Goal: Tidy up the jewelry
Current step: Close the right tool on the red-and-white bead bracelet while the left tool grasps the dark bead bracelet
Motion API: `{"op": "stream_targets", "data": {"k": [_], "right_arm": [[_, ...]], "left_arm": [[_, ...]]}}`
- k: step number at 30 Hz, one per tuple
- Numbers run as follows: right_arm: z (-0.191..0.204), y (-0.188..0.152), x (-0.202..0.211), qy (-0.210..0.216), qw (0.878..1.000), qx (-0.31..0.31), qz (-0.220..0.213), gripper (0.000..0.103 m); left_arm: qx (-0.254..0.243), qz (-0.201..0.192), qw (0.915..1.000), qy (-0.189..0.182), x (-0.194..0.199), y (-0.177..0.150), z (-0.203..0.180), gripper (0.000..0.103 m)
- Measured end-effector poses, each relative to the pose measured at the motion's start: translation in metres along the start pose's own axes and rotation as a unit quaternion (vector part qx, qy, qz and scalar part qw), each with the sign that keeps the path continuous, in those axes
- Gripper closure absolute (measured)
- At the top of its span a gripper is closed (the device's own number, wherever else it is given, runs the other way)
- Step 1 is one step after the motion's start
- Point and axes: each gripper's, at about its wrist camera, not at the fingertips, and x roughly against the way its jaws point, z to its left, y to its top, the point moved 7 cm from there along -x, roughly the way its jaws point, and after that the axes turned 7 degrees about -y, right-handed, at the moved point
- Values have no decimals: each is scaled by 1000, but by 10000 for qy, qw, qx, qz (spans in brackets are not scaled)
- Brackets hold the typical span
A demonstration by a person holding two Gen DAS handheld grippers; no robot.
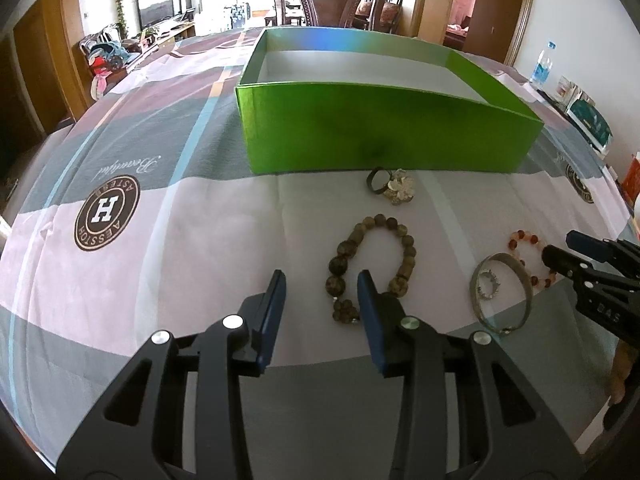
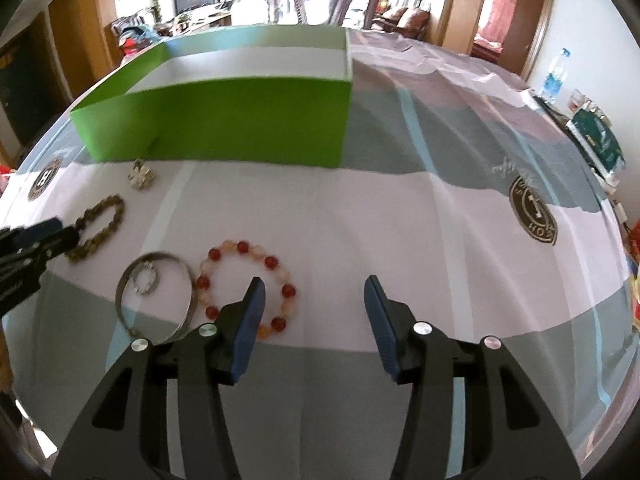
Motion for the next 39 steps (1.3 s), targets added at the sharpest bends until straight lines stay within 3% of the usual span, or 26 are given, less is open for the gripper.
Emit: {"op": "stream_targets", "data": {"k": [5,12,22,25,27,39], "right_arm": [[8,1,-3,100,9999,46,17,54],[15,1,-1,323,9994,112,-38,74],[16,2,-2,376,9993,79,-35,76],[19,1,-1,485,9987,136,-53,90],[23,0,1,494,9986,174,-63,93],[29,-6,6,572,9981,209,-10,93]], "left_arm": [[112,13,9999,-12,-1,-3,-2,65],[48,15,10000,86,-3,-6,-7,59],[-43,18,9999,119,-3,-7,-13,57],[-66,15,9999,131,-3,-8,-13,57],[-73,14,9999,133,-3,-7,-13,56],[-104,47,9999,85,-2,-9,-18,55]]}}
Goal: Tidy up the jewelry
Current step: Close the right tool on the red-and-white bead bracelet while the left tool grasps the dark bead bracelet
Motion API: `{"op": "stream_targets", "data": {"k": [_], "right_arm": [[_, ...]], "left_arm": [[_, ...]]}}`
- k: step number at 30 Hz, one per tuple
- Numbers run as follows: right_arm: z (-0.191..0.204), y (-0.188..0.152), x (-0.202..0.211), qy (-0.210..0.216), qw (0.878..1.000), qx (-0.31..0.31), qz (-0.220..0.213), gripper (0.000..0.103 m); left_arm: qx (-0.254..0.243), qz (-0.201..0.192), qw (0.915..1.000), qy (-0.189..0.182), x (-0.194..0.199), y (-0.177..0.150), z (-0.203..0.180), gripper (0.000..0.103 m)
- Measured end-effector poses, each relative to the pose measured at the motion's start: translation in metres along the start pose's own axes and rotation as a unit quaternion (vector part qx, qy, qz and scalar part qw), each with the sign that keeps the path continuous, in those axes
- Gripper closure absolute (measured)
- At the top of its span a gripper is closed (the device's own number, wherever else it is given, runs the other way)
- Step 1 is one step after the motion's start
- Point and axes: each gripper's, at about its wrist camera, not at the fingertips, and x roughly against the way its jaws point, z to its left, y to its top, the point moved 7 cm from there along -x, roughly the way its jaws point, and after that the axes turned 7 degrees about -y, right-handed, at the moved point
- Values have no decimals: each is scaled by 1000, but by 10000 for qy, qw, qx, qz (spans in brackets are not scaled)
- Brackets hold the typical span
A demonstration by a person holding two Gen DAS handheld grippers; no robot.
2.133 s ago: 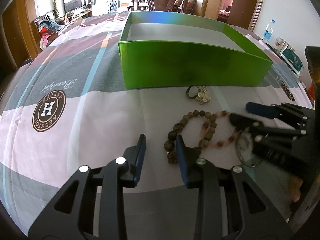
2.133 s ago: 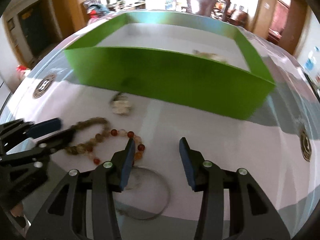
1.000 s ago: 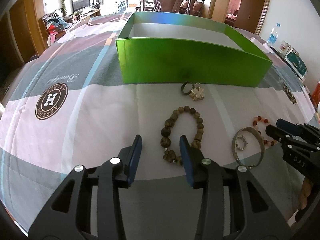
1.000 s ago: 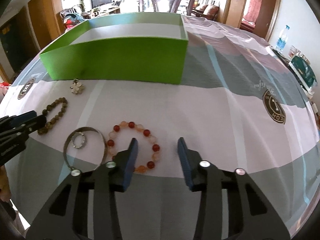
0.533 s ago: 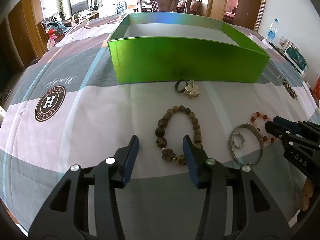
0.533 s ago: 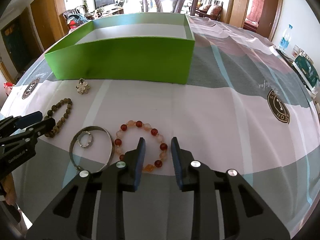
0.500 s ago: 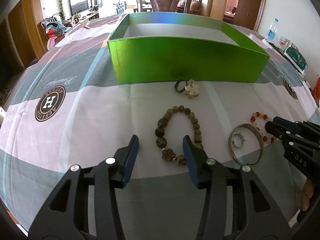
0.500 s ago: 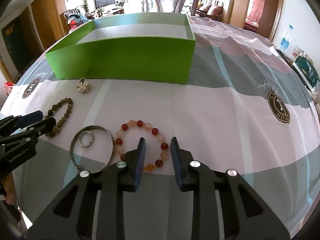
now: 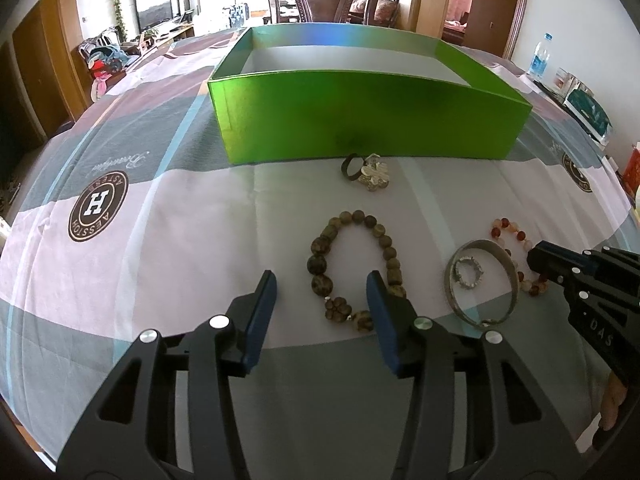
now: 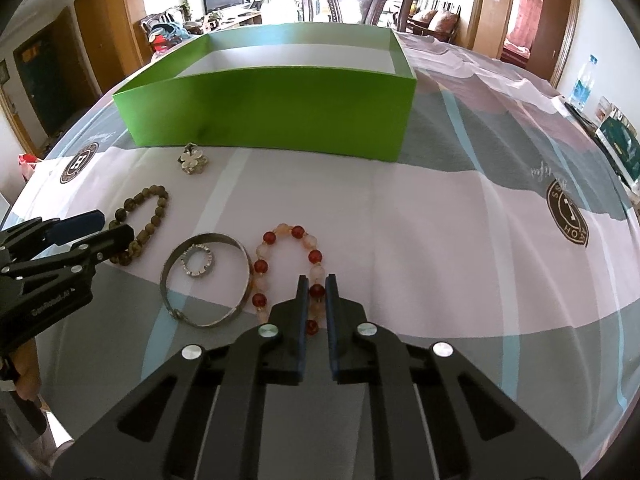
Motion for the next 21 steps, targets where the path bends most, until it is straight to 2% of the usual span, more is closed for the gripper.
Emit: {"op": "stream_targets", "data": {"k": [9,11,13,16,21], "right_arm": [[-12,6,-5,-105,9997,-233,41,91],[-11,8,-4,-89,9997,-234,31,86],[-10,10,-4,-78,9997,-236,2,76],[-8,13,-1,-67,9997,-234,-63,70],[-4,16,-5,-76,9998,-197,-57,69]], "left_arm": [[-2,1,10000,5,0,0,0,53],[-3,1,10000,3,0,0,0,52],[-5,2,10000,4,0,0,0,52],[-5,2,10000,4,0,0,0,52],[-10,0,10000,6,0,0,0,52]]}}
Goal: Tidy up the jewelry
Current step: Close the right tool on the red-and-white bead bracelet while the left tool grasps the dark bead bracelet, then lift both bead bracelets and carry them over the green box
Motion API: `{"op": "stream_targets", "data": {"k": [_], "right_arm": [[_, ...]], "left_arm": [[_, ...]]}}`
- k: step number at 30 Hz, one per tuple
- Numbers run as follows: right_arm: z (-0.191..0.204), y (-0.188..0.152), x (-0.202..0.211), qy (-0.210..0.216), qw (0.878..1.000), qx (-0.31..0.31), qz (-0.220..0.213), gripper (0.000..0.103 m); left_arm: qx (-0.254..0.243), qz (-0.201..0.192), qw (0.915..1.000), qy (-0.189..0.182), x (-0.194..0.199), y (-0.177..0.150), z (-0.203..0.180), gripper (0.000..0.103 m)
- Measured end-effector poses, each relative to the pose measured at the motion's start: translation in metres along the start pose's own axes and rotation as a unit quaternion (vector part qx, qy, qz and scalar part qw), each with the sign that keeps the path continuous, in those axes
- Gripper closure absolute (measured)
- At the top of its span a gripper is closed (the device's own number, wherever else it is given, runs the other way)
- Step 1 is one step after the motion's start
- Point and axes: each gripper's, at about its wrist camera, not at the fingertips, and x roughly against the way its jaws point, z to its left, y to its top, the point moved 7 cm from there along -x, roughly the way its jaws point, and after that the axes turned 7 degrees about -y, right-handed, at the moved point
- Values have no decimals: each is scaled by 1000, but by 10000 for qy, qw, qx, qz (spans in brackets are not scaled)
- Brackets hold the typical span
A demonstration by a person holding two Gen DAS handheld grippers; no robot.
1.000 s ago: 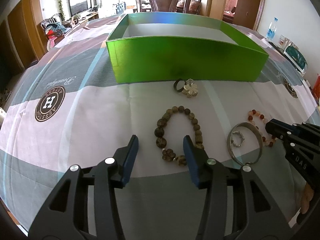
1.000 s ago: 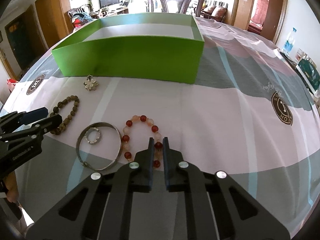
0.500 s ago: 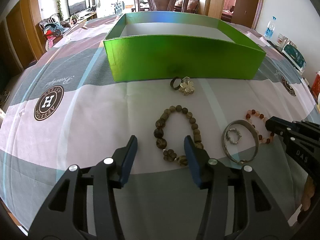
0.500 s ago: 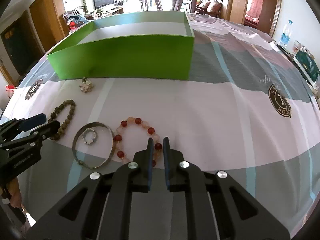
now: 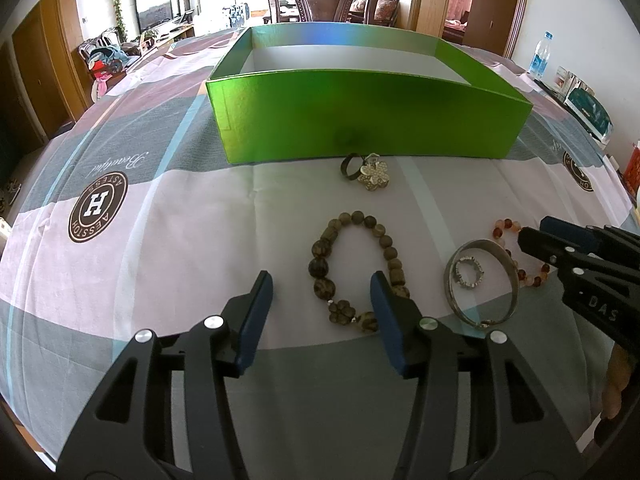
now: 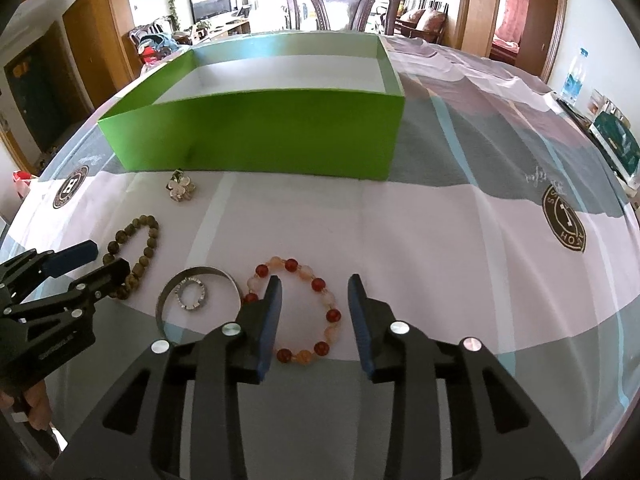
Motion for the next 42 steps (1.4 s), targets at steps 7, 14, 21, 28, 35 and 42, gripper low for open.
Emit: {"op": "stream_targets", "data": {"k": [7,14,21,28,35,42], "right_arm": [[2,-2,-5,-64,10000,47,27,69],[5,-4,-4,-12,9999,113,-19,75],[8,-7,-1,79,9998,170,-7,94],[4,-2,8,42,9998,133,-145,95],[-2,25,39,-40,9977,156,-655,95],[-1,64,69,-178,9920,240,-1226,95]], "left_arm": [[-6,-2,10000,9,0,0,0,52],[-51,-15,10000,30,1,-1,2,52],[-6,-26,10000,-34,2,1,5,92],[2,-111,9999,-82,9,6,6,92],[-91,-553,9984,-120,43,31,5,92],[-249,-1022,9944,-62,75,70,2,92]]}}
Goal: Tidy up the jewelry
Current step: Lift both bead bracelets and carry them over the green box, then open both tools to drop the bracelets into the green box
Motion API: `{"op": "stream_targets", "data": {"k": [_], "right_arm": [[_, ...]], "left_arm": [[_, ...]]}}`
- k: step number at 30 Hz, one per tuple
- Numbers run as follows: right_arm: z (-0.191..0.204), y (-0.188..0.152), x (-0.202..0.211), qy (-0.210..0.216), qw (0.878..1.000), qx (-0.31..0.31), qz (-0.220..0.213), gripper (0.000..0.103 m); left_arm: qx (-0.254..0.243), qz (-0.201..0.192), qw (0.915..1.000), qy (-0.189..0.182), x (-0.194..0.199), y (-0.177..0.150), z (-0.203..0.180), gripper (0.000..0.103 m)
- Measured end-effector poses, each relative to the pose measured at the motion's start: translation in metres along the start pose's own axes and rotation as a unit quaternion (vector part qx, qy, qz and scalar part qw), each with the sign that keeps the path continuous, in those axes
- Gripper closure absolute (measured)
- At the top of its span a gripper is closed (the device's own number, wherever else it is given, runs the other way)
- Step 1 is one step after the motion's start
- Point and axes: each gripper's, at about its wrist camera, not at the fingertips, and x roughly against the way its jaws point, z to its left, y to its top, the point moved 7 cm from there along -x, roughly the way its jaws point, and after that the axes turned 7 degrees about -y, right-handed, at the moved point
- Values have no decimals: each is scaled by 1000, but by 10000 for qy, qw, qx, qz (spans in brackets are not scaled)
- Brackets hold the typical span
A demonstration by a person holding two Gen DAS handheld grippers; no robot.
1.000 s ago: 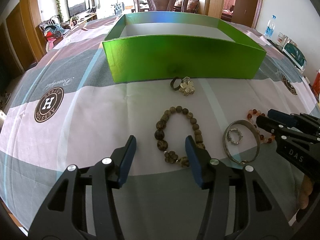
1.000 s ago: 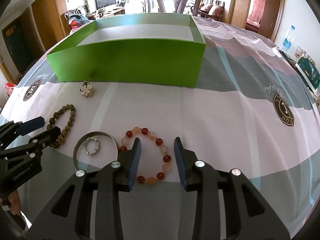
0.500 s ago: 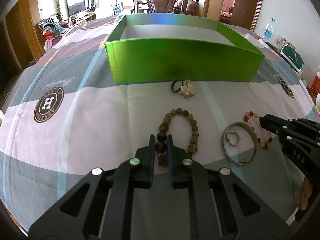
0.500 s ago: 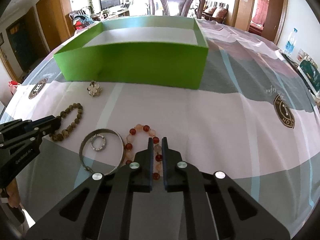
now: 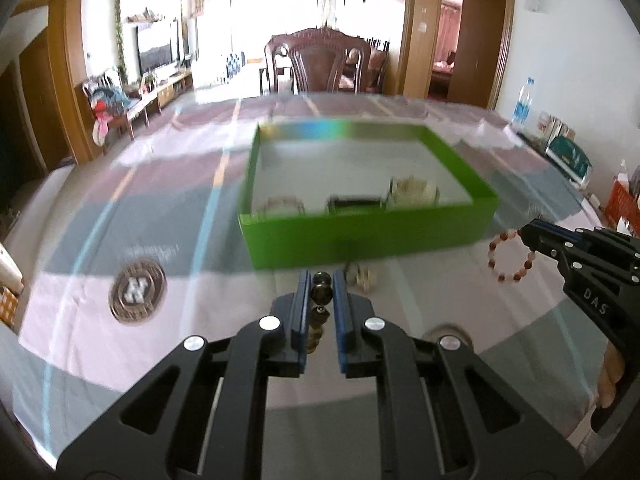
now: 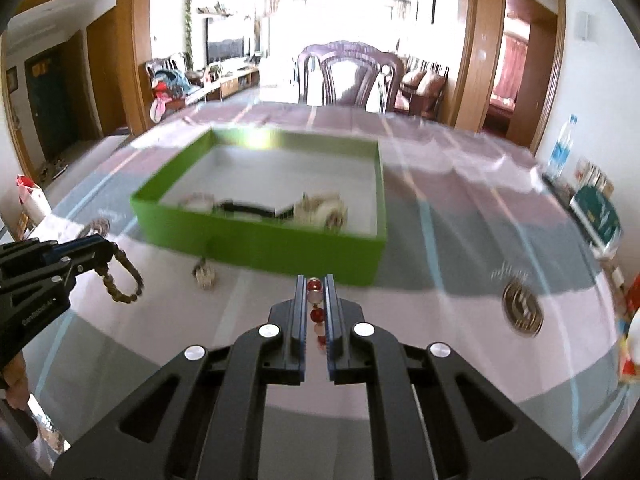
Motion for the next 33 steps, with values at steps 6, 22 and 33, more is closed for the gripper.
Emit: {"op": "stream_targets", "data": {"k": [6,22,33], "right_arm": [[-2,45,5,29,9991,54,-414,95],[29,86,-96,340,9988,-223,277,95],[12,49,-56,451,9982,-283,279,70]], "left_arm": [[-66,-491,9988,8,16,54,0,92],[192,57,9997,-160,-82,91,21,91],[299,17,9995,75,-48,57,34,64]]}}
